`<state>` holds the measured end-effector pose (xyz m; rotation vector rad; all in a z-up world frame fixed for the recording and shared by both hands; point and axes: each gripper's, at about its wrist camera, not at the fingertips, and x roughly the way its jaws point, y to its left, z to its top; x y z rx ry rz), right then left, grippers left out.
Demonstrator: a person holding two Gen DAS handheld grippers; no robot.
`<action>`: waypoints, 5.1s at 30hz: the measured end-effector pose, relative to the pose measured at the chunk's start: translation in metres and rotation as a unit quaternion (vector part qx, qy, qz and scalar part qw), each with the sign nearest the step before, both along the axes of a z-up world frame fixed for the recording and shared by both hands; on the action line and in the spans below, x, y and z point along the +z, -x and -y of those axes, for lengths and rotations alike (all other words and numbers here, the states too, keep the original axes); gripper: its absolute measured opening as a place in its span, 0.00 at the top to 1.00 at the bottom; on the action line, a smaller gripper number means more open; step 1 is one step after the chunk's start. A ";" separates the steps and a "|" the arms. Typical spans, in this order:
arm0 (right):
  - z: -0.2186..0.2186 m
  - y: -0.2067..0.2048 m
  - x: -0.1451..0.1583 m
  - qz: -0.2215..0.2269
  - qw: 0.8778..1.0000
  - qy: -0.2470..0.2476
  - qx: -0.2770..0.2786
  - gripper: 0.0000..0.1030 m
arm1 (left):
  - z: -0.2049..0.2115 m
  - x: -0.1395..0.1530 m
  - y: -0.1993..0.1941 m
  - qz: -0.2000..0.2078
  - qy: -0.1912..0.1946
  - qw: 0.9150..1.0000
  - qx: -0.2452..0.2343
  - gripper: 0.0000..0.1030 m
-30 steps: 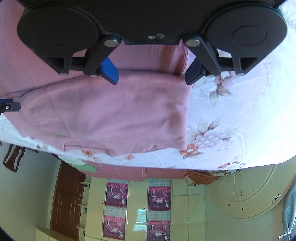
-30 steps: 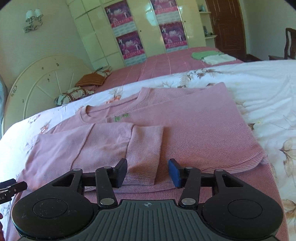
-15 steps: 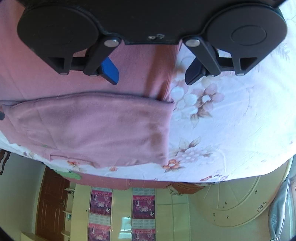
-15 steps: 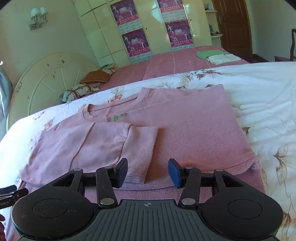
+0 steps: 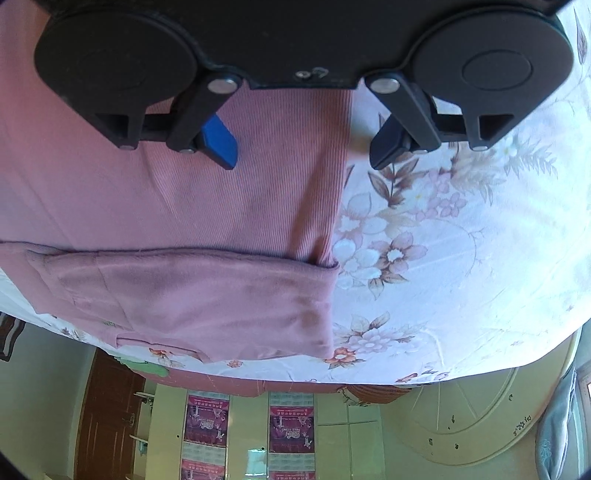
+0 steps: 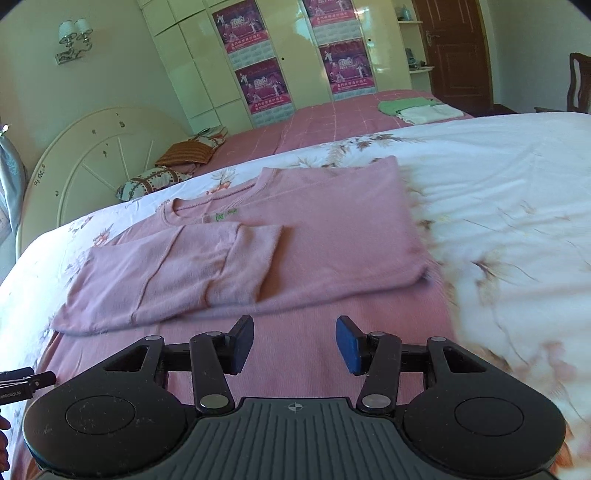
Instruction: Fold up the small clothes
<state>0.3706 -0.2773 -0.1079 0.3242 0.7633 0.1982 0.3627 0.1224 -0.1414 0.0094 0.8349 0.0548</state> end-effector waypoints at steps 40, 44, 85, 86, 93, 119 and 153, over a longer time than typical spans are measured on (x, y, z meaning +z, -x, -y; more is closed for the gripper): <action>0.109 0.242 -0.015 -0.094 0.963 -0.197 -0.157 0.52 | -0.054 -0.006 0.176 -0.043 0.314 0.948 -0.016 0.42; 0.114 0.236 -0.019 -0.096 0.955 -0.241 -0.142 0.52 | -0.066 -0.017 0.165 -0.056 0.384 0.922 -0.019 0.42; 0.090 0.118 0.082 0.017 0.966 -0.254 -0.049 0.92 | -0.080 0.052 0.034 0.075 0.435 0.897 0.000 0.97; 0.088 0.097 0.088 0.020 0.965 -0.255 -0.049 0.92 | -0.079 0.056 0.015 0.076 0.430 0.900 -0.001 0.97; 0.082 -0.073 0.079 -0.001 0.962 -0.265 -0.059 0.92 | -0.075 0.056 -0.138 0.052 0.399 0.916 0.009 0.97; 0.024 -0.214 -0.019 0.014 0.995 0.065 0.076 0.57 | -0.019 0.000 -0.263 0.025 0.076 0.986 -0.149 0.66; 0.034 -0.210 -0.037 0.043 0.996 0.056 -0.063 0.53 | -0.024 0.029 -0.207 0.147 0.039 0.988 -0.007 0.48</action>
